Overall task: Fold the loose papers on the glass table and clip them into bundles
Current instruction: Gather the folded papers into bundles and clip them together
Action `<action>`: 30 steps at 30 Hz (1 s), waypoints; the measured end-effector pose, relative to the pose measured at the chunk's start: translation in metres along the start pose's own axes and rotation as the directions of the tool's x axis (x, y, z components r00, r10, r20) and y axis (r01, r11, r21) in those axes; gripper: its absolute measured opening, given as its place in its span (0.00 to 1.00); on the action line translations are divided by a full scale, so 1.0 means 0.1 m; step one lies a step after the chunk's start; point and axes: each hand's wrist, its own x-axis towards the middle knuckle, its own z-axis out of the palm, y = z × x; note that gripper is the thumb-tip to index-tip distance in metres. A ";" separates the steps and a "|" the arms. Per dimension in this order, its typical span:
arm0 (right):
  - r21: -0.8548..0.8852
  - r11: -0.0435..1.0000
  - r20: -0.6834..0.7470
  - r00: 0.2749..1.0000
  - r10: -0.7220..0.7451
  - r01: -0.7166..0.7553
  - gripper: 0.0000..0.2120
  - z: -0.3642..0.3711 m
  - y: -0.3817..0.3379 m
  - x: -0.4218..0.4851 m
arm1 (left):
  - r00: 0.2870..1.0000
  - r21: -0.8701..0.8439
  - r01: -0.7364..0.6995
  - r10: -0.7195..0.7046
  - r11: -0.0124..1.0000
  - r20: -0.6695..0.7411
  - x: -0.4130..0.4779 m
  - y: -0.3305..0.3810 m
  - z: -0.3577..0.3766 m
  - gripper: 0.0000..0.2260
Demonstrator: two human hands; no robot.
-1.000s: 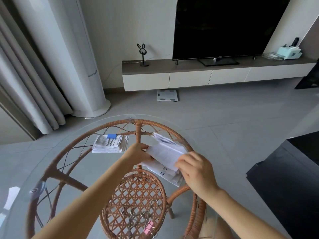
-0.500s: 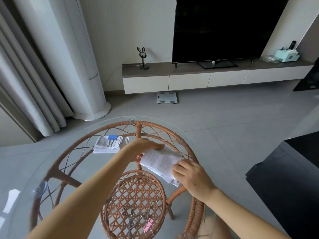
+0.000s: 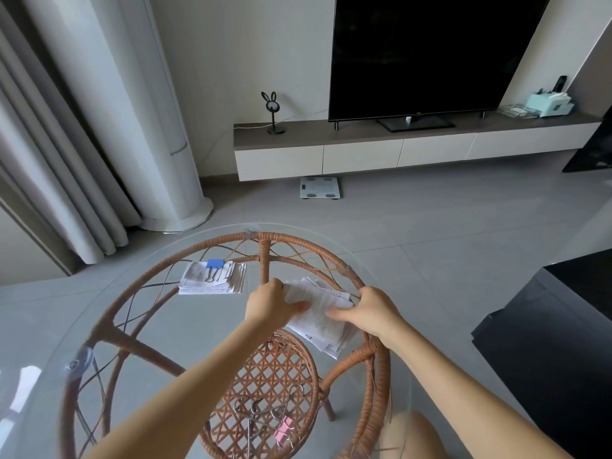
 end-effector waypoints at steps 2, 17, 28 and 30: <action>0.016 0.999 0.031 0.999 0.028 -0.028 0.43 0.06 -0.05 0.02 | 1.000 -0.041 -0.020 0.019 0.999 -0.010 -0.04 0.00 0.04 0.26; -0.167 0.972 0.000 0.985 -0.170 0.167 0.21 0.23 -0.26 -0.28 | 0.992 -0.330 -0.078 0.042 0.941 -0.116 -0.46 -0.28 -0.03 0.29; -0.150 0.747 -0.016 0.754 -0.657 0.648 0.16 0.87 -0.77 -1.13 | 0.955 -0.904 -0.267 -0.032 0.334 -0.294 -1.56 -0.97 -0.56 0.30; -0.155 0.712 0.035 0.724 -0.689 0.685 0.17 1.09 -0.82 -1.28 | 0.955 -0.925 -0.243 -0.095 0.290 -0.281 -1.71 -1.15 -0.57 0.38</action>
